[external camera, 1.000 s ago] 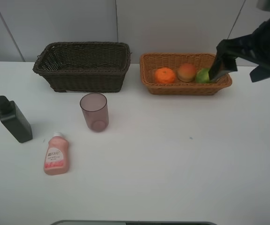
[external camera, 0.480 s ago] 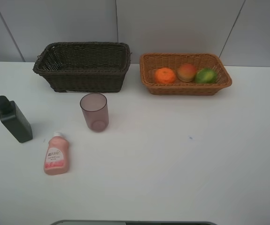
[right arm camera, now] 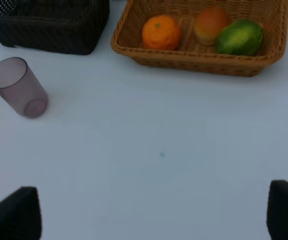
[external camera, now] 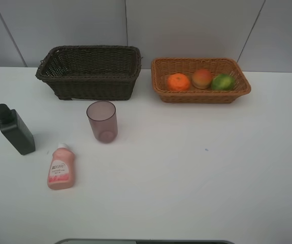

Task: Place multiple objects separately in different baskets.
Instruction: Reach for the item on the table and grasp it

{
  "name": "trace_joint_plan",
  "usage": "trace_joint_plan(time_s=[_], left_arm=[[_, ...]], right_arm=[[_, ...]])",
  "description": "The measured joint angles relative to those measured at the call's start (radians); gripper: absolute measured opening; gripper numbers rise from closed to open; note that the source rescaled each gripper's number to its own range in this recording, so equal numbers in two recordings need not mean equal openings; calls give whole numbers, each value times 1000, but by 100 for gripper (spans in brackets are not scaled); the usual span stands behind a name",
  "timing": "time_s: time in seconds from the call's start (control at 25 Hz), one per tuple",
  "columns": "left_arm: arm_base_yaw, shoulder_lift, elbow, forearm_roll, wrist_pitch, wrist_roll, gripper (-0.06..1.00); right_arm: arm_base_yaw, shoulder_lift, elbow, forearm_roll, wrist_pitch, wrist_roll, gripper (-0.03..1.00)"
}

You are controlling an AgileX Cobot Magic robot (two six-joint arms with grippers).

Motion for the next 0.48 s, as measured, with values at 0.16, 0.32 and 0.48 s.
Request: trace_joint_plan(time_s=[0.16,0.32,0.48], left_arm=[[0,0,0,0,0,0,100],[0,0,0,0,0,0,100],[0,0,0,0,0,0,100]], right_arm=[[0,-104,80,-7,-11,-3,100],[0,-185,167,-17,-77,-3,100],[0,-225,243,-17,-144,-3,100]])
